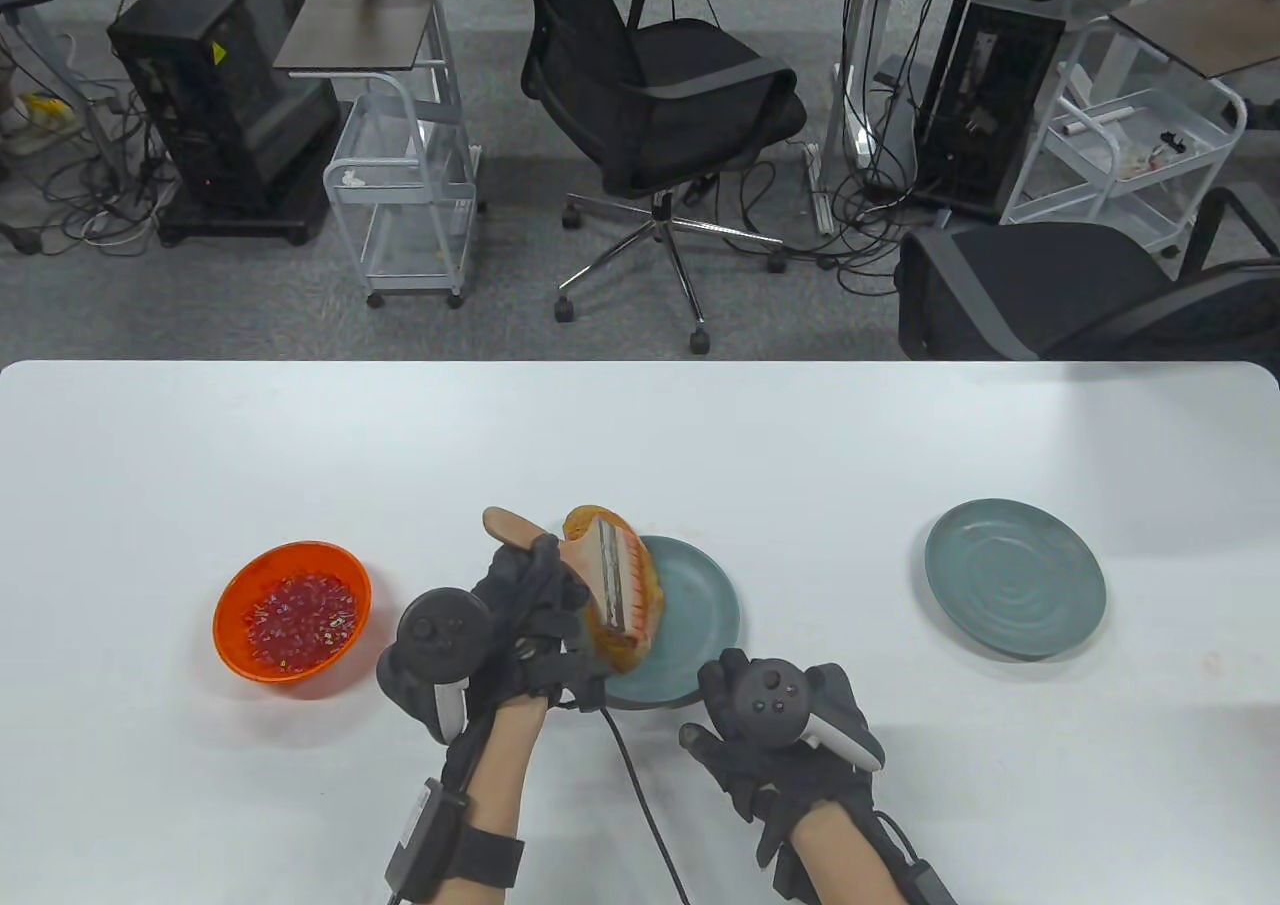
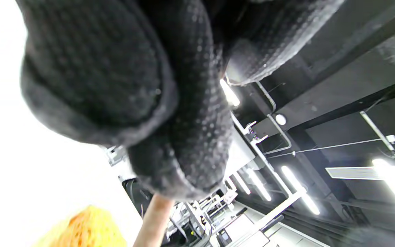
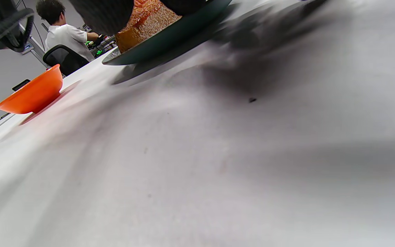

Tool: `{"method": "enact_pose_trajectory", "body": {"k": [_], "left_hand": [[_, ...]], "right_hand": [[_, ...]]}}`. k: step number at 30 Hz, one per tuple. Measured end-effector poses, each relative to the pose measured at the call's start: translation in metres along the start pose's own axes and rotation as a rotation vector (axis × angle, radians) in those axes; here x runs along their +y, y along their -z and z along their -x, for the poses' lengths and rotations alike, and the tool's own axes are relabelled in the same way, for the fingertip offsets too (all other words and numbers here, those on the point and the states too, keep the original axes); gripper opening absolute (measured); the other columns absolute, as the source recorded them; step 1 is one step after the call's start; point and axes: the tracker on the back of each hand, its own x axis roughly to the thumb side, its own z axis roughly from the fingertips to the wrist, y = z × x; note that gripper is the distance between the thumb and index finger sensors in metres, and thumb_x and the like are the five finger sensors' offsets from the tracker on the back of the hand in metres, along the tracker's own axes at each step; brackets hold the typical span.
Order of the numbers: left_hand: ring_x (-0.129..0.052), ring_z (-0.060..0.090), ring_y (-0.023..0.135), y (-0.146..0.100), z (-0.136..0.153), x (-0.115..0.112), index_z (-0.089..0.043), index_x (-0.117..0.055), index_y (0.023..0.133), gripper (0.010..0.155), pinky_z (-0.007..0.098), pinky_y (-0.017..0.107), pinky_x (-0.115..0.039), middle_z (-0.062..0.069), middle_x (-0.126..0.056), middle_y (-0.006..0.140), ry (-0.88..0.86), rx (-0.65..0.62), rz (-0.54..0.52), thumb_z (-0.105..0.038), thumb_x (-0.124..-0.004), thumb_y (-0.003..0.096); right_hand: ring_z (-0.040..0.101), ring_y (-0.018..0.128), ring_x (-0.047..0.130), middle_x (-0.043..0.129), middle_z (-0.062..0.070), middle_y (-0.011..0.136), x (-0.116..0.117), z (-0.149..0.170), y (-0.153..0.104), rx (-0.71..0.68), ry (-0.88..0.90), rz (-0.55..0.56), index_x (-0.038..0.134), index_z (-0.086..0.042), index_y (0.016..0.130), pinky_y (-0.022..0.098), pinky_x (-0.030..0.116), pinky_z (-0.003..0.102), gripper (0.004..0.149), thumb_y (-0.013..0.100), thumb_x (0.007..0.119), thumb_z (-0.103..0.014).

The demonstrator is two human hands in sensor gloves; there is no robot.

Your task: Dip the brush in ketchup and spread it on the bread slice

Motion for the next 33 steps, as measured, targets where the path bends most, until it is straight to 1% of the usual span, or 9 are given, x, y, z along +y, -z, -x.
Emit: {"method": "enact_pose_trajectory", "body": {"k": [9, 12, 15, 19, 21, 24, 26, 28, 33], "left_hand": [[-0.121, 0.016, 0.022, -0.001, -0.007, 0.02, 0.012, -0.095, 0.07, 0.051, 0.033, 0.016, -0.104, 0.02, -0.112, 0.045, 0.176, -0.102, -0.108, -0.037, -0.084, 0.0573], [-0.123, 0.014, 0.021, -0.002, -0.01, 0.014, 0.01, -0.095, 0.07, 0.051, 0.031, 0.016, -0.105, 0.018, -0.112, 0.045, 0.129, -0.107, -0.065, -0.038, -0.083, 0.0575], [-0.123, 0.016, 0.022, -0.003, -0.006, 0.0, 0.012, -0.095, 0.07, 0.05, 0.033, 0.016, -0.105, 0.02, -0.112, 0.045, -0.023, -0.012, 0.027, -0.035, -0.084, 0.0576], [-0.122, 0.015, 0.024, -0.001, 0.0, -0.002, 0.011, -0.095, 0.071, 0.051, 0.032, 0.017, -0.105, 0.019, -0.112, 0.046, 0.059, -0.003, 0.039, -0.037, -0.083, 0.0574], [-0.122, 0.018, 0.024, -0.001, 0.001, 0.003, 0.012, -0.095, 0.072, 0.051, 0.034, 0.018, -0.104, 0.021, -0.111, 0.047, 0.031, -0.005, 0.008, -0.035, -0.084, 0.0572], [-0.122, 0.017, 0.025, 0.001, -0.005, 0.018, 0.01, -0.095, 0.071, 0.05, 0.034, 0.018, -0.104, 0.02, -0.112, 0.048, 0.198, -0.114, -0.075, -0.037, -0.084, 0.0574], [-0.122, 0.017, 0.024, 0.001, -0.008, 0.025, 0.01, -0.096, 0.07, 0.05, 0.034, 0.018, -0.104, 0.02, -0.112, 0.047, 0.215, -0.141, -0.115, -0.037, -0.084, 0.0573], [-0.122, 0.017, 0.025, 0.0, -0.011, 0.027, 0.01, -0.095, 0.071, 0.051, 0.033, 0.018, -0.105, 0.019, -0.112, 0.047, 0.186, -0.144, -0.116, -0.037, -0.084, 0.0573], [-0.122, 0.019, 0.024, -0.002, -0.001, 0.003, 0.012, -0.095, 0.071, 0.05, 0.035, 0.018, -0.104, 0.022, -0.111, 0.047, -0.042, -0.021, 0.034, -0.035, -0.084, 0.0572]], "right_hand": [[0.056, 0.103, 0.016, 0.01, 0.026, 0.114, 0.0, 0.001, 0.0, 0.0, -0.001, 0.002, 0.029, -0.006, 0.116, 0.069, 0.031, 0.068, 0.069, 0.066, 0.058, -0.045], [0.056, 0.103, 0.016, 0.009, 0.026, 0.113, 0.0, 0.0, 0.0, 0.001, 0.001, 0.003, 0.029, -0.006, 0.116, 0.069, 0.031, 0.068, 0.07, 0.066, 0.058, -0.045], [0.056, 0.103, 0.015, 0.009, 0.027, 0.113, 0.0, -0.001, 0.0, 0.003, -0.01, 0.004, 0.029, -0.006, 0.116, 0.069, 0.031, 0.068, 0.07, 0.066, 0.058, -0.045], [0.056, 0.103, 0.016, 0.009, 0.026, 0.113, 0.0, 0.001, 0.0, -0.002, -0.007, 0.0, 0.028, -0.006, 0.116, 0.069, 0.031, 0.068, 0.07, 0.066, 0.058, -0.045], [0.056, 0.103, 0.016, 0.009, 0.026, 0.113, 0.0, 0.001, 0.0, -0.003, 0.0, 0.001, 0.029, -0.006, 0.116, 0.069, 0.031, 0.068, 0.07, 0.066, 0.058, -0.045], [0.056, 0.103, 0.017, 0.01, 0.026, 0.113, 0.0, 0.0, 0.0, -0.004, -0.008, 0.002, 0.029, -0.006, 0.116, 0.069, 0.031, 0.068, 0.07, 0.066, 0.058, -0.045], [0.056, 0.103, 0.017, 0.01, 0.027, 0.113, 0.0, 0.0, 0.0, -0.003, -0.008, 0.005, 0.03, -0.005, 0.116, 0.069, 0.032, 0.068, 0.069, 0.066, 0.058, -0.045], [0.056, 0.103, 0.017, 0.01, 0.026, 0.113, -0.001, 0.001, 0.0, -0.004, 0.0, 0.004, 0.03, -0.005, 0.116, 0.069, 0.031, 0.068, 0.069, 0.066, 0.058, -0.045], [0.056, 0.103, 0.017, 0.01, 0.027, 0.113, 0.0, 0.0, 0.0, -0.005, -0.005, 0.005, 0.029, -0.005, 0.115, 0.069, 0.031, 0.068, 0.07, 0.066, 0.058, -0.045]]}}
